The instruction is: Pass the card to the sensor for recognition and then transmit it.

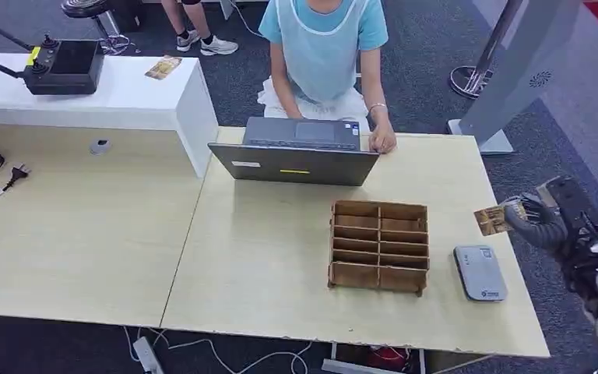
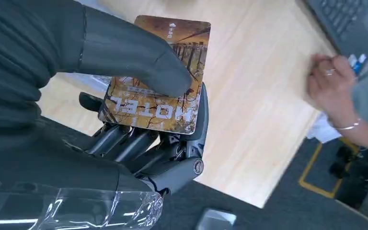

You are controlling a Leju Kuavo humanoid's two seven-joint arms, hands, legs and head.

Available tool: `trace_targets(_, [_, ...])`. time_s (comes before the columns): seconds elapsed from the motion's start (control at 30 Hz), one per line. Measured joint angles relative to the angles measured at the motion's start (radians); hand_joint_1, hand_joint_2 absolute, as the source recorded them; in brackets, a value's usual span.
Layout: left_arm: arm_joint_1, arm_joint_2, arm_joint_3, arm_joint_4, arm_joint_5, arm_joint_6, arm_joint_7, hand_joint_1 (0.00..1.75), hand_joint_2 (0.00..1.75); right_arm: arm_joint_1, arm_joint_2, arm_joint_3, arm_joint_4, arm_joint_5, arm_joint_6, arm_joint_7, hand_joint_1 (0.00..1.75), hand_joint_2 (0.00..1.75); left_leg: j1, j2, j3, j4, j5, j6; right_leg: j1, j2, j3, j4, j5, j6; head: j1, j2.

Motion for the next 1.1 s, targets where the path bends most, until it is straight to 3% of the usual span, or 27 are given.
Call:
trace_targets(0.2, [-0.001,0.0,0.0,0.0,0.008,0.0,-0.004,0.0,0.0,-0.106,-0.015,0.042,-0.024,-0.005,0.003,0.0,1.75,1.75,-0.001,0.001,-0.001,0.0,0.0,0.001,-0.001,0.002,-0.001,0.0,0.001,0.001,0.0,0.0])
trace_targets(0.53, [-0.001,-0.001,0.001,0.0,0.014,-0.002,-0.005,0.0,0.0,-0.334,-0.024,0.196,-0.034,0.168,-0.066,0.019,1.75,1.75,-0.001,0.0,0.0,0.0,0.001,0.001,-0.001,0.001,0.0,0.0,0.002,0.002,0.0,0.0])
trace_targets(0.73, [-0.001,-0.004,0.001,0.0,0.005,-0.009,-0.002,0.0,0.0,-0.431,-0.02,0.301,-0.033,0.493,-0.21,0.059,1.75,1.75,-0.001,0.001,-0.001,0.0,0.002,0.001,-0.001,0.002,0.0,0.0,0.002,0.001,0.0,0.0])
trace_targets(0.93, [-0.004,-0.006,0.001,0.0,0.001,-0.018,-0.002,0.0,0.0,-0.567,0.048,0.418,-0.003,0.715,-0.252,0.097,1.75,1.75,-0.001,0.001,0.0,0.0,0.003,0.001,-0.001,0.002,-0.001,0.001,0.003,0.0,0.0,0.0])
trace_targets(1.1, [-0.005,-0.006,0.0,0.0,-0.004,-0.019,-0.002,0.0,0.0,-0.648,0.106,0.468,0.029,0.765,-0.254,0.103,1.75,1.75,-0.001,0.0,-0.001,0.0,0.004,0.0,-0.001,0.0,-0.001,0.001,0.003,0.0,0.0,0.0])
